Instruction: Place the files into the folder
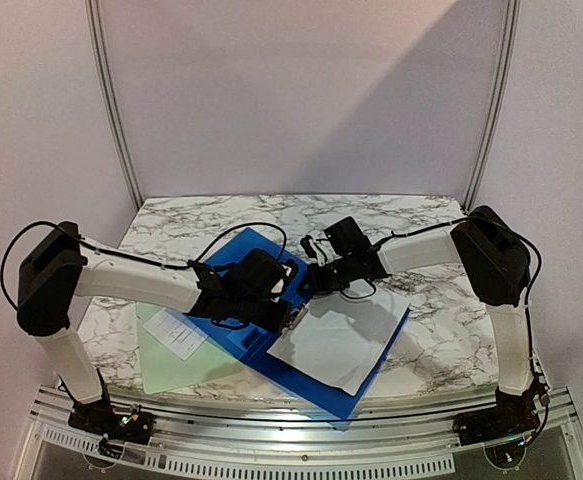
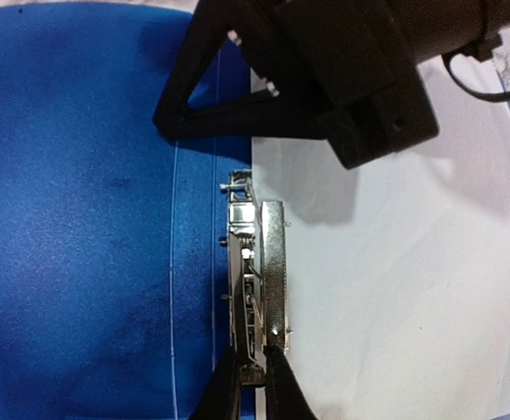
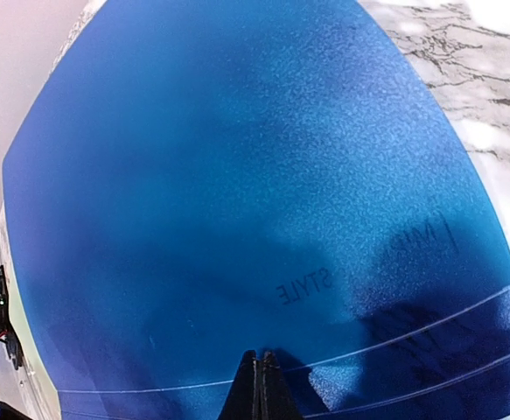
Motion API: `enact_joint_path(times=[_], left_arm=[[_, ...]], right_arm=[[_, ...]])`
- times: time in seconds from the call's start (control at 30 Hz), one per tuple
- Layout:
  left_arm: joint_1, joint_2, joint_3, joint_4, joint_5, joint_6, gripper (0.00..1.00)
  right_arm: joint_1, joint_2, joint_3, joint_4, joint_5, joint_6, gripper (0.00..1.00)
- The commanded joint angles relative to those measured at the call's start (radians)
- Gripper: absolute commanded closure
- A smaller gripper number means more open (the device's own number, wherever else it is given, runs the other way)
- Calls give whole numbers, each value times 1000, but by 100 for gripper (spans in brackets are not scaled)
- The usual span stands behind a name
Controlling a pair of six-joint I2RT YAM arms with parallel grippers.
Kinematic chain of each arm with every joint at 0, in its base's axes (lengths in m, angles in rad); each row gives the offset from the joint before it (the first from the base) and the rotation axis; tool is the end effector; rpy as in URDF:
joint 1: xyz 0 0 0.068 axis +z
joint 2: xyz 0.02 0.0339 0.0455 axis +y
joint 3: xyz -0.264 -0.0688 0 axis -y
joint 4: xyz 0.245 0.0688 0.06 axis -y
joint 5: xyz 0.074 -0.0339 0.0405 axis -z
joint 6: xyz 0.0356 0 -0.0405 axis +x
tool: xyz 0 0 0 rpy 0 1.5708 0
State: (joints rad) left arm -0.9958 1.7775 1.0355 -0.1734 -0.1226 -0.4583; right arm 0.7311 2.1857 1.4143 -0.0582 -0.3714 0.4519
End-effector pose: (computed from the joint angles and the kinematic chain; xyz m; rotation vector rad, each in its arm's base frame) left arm 0.2005 -0.3014 0.1639 0.6223 2.4587 -0.4567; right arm 0.3354 0.3182 0.1223 -0.5416 2.5105 0.9544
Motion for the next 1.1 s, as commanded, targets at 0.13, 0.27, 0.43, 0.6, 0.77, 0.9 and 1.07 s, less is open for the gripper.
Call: enact_joint_path(times=[0.13,0.27,0.43,0.6,0.77,0.9,1.07], left_arm=[[-52,69,-43,-86,51,-57,100],[-53,82,-40,-97,54,-77,100],[-53,84,-40,-100,66,-99,100],[-54,95,-31,-109,85,-105,100],[-55,129,-39,-112,96,-117,100],[-56,150,-43,-108,114,-132,100],[-56,161,-44,-122,98,-146,100]], right_arm=[[10,114,-46,-150,102,19,100],[10,115,-46,-152,106,21,100],[10,115,-43,-153,112,24,100],[10,120,-38,-160,126,28,100],[10,123,-37,-161,128,32,100],[10,123,-35,-162,129,33,100],[10,124,-35,-160,126,33,100]])
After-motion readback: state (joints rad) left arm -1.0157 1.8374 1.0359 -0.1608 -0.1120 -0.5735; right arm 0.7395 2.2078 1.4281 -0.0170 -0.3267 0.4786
